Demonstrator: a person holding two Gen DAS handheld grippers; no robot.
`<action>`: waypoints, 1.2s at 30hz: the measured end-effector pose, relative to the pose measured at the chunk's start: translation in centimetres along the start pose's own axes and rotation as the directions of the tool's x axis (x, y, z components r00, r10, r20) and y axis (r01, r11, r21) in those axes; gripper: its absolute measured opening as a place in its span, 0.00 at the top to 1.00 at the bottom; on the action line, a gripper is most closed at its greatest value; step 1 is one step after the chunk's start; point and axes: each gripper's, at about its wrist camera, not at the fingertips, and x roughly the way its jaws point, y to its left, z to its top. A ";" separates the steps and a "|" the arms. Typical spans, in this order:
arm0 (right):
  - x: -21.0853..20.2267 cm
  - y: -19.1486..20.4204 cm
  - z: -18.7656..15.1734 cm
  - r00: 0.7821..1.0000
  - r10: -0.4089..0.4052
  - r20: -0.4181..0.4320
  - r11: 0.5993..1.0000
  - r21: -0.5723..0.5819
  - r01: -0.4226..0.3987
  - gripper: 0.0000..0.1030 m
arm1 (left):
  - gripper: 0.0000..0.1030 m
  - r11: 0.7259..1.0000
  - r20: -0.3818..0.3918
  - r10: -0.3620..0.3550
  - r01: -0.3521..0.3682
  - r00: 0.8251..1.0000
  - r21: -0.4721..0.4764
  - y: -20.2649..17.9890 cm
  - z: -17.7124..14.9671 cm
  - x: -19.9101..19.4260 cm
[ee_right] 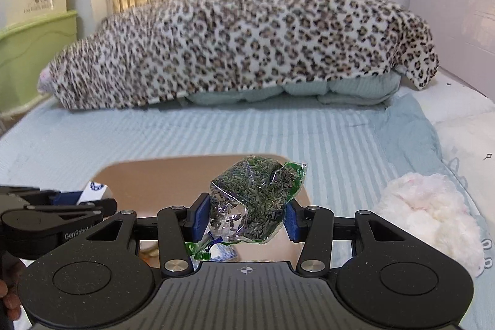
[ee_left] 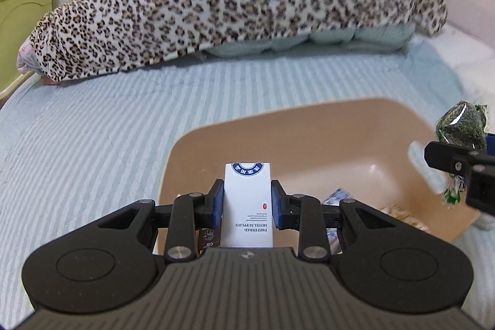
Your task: Organize objects
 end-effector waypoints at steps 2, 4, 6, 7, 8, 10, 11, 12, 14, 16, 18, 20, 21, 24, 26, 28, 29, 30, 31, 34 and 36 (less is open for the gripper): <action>1.4 0.3 -0.5 0.999 -0.012 -0.034 1.000 -0.018 0.011 0.56 | 0.69 1.000 -0.032 0.023 -0.023 0.999 0.017 -0.4 -0.2 1.3; 3.0 0.4 -1.1 0.997 -0.025 -0.077 0.999 -0.028 0.023 0.56 | 0.69 0.999 -0.075 0.031 -0.028 0.997 0.041 -0.9 -0.6 2.7; 4.2 0.5 -1.7 0.993 -0.032 -0.114 0.999 -0.034 0.028 0.56 | 0.69 0.998 -0.127 0.027 -0.020 0.991 0.055 -1.1 -1.1 3.9; 4.7 0.5 -2.1 0.991 -0.035 -0.133 0.999 -0.040 0.030 0.56 | 0.68 0.998 -0.151 0.026 -0.017 0.988 0.064 -1.2 -1.4 4.4; 5.2 0.5 -2.4 0.987 -0.036 -0.154 0.999 -0.044 0.029 0.56 | 0.68 0.997 -0.172 0.024 -0.011 0.985 0.077 -1.3 -1.7 4.9; 5.7 0.5 -2.7 0.983 -0.046 -0.175 0.998 -0.051 0.038 0.55 | 0.68 0.994 -0.205 0.025 -0.003 0.979 0.106 -1.6 -2.3 5.5; 5.8 0.7 -2.9 0.983 -0.050 -0.179 0.997 -0.067 0.039 0.55 | 0.67 0.993 -0.212 0.025 0.000 0.977 0.118 -1.8 -2.6 5.6; 5.9 0.8 -2.9 0.981 -0.050 -0.187 0.996 -0.081 0.036 0.55 | 0.67 0.992 -0.217 0.026 0.001 0.976 0.127 -1.8 -2.7 5.6; 6.0 0.9 -2.7 0.979 -0.047 -0.199 0.996 -0.086 0.030 0.54 | 0.64 0.993 -0.221 0.031 -0.004 0.975 0.120 -1.6 -2.5 5.3; 5.7 1.1 -2.5 0.979 -0.049 -0.198 0.995 -0.094 0.031 0.44 | 0.42 0.995 -0.226 0.031 -0.010 0.974 0.096 -1.1 -2.2 4.8; 5.0 1.3 -2.3 0.982 -0.052 -0.180 0.994 -0.105 0.033 0.40 | 0.29 0.997 -0.191 0.030 -0.016 0.981 0.073 -0.7 -1.7 3.9; 4.2 1.5 -2.1 0.985 -0.060 -0.164 0.992 -0.120 0.040 0.31 | 0.27 0.998 -0.172 0.027 -0.017 0.985 0.059 -0.3 -1.3 3.2; 3.7 1.6 -2.0 0.986 -0.064 -0.157 0.991 -0.126 0.045 0.30 | 0.26 0.998 -0.170 0.025 -0.017 0.985 0.052 -0.2 -1.1 2.9; 2.5 1.8 -1.7 0.987 -0.074 -0.141 0.990 -0.130 0.056 0.24 | 0.13 0.999 -0.150 0.030 -0.026 0.988 0.032 0.1 -0.9 1.9; 1.7 1.8 -1.4 0.988 -0.073 -0.134 0.991 -0.119 0.057 0.22 | 0.12 0.999 -0.135 0.034 -0.031 0.990 0.020 0.3 -0.8 1.1; 0.5 1.7 -1.2 0.990 -0.068 -0.125 0.993 -0.102 0.056 0.21 | 0.12 0.999 -0.126 0.032 -0.031 0.991 0.009 0.5 -0.7 0.2; -0.2 1.7 -1.1 0.991 -0.063 -0.117 0.994 -0.092 0.052 0.21 | 0.12 1.000 -0.119 0.026 -0.026 0.993 0.001 0.6 -0.7 -0.3; -0.9 1.6 -1.1 0.992 -0.059 -0.109 0.995 -0.082 0.050 0.20 | 0.12 1.000 -0.107 0.018 -0.019 0.994 -0.008 0.8 -0.7 -1.1; -1.5 1.6 -1.0 0.993 -0.055 -0.100 0.996 -0.074 0.047 0.18 | 0.12 1.000 -0.095 0.011 -0.013 0.995 -0.014 0.9 -0.8 -1.8; -4.0 1.6 -1.2 0.997 -0.048 -0.054 0.997 -0.055 0.045 0.16 | 0.12 1.000 -0.054 0.003 -0.004 0.999 -0.012 1.3 -1.2 -4.2; -5.7 1.9 -1.6 0.999 -0.046 -0.026 0.998 -0.054 0.045 0.14 | 0.12 1.000 -0.024 -0.002 0.002 1.000 -0.017 1.6 -1.7 -5.9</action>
